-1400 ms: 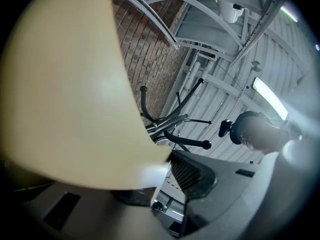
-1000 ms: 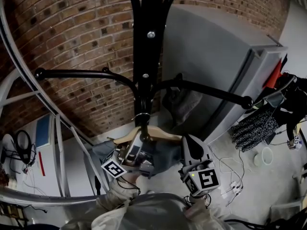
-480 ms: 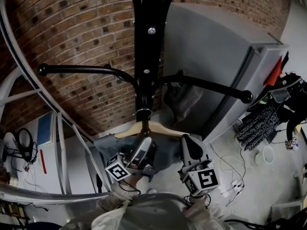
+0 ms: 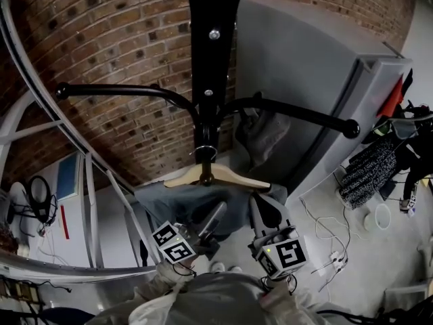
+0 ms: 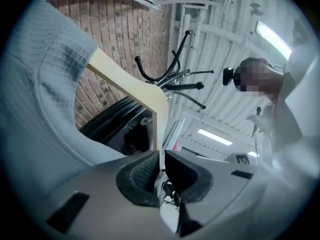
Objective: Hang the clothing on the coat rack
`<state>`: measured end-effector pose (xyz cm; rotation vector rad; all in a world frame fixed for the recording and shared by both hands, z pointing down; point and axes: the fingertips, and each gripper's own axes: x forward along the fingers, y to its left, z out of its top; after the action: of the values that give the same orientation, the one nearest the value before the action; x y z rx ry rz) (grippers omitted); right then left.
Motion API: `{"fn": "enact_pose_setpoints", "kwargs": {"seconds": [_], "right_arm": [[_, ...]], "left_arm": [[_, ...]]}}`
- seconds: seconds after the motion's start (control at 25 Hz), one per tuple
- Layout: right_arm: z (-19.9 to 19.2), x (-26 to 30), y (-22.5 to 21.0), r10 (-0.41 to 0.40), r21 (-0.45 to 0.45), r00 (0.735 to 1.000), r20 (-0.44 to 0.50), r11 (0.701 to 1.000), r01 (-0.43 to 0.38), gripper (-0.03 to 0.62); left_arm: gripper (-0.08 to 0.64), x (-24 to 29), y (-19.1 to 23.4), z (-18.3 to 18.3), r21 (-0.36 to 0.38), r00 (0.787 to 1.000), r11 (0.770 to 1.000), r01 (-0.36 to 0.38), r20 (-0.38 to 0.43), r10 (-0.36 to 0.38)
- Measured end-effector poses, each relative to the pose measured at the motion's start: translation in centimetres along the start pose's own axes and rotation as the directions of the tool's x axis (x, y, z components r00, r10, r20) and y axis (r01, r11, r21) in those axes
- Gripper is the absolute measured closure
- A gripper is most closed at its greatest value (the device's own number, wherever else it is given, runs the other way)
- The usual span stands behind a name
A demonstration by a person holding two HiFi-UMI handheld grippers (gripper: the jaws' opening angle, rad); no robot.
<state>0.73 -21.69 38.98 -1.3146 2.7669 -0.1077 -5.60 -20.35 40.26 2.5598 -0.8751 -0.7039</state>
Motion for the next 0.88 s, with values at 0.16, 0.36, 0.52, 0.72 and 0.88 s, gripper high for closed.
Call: {"fn": "enact_pose_setpoints", "kwargs": {"seconds": [0.16,0.36,0.52,0.72,0.88], "right_arm": [[-1.4,-0.2,1.1,0.042,0.020,0.998,-0.035,0.999,-0.042,0.569],[-2.6,-0.2,2.2,0.089,0.051,0.995,-0.038,0.995,-0.087,0.569],[-3.8,-0.5,2.2,0.089,0.043,0.993,-0.083,0.995,-0.086,0.569],[-3.5,-0.3,2.8,0.124,0.035,0.990,-0.065,0.992,-0.122,0.570],[-3.8,-0.1,2.9,0.119,0.018,0.989,-0.085,0.993,-0.117,0.569]], "left_arm": [[0.537,-0.5,-0.1,-1.4,0.121,0.994,0.990,-0.070,-0.075,0.079],[0.549,-1.6,0.9,-2.3,0.269,0.969,0.946,-0.181,-0.114,0.218],[0.551,-2.6,2.1,-2.5,0.324,0.942,0.907,-0.271,-0.105,0.319],[0.551,-3.2,2.4,-2.4,0.350,0.930,0.883,-0.312,-0.079,0.359],[0.551,-3.1,2.0,-1.7,0.378,0.920,0.867,-0.325,-0.085,0.382]]}}
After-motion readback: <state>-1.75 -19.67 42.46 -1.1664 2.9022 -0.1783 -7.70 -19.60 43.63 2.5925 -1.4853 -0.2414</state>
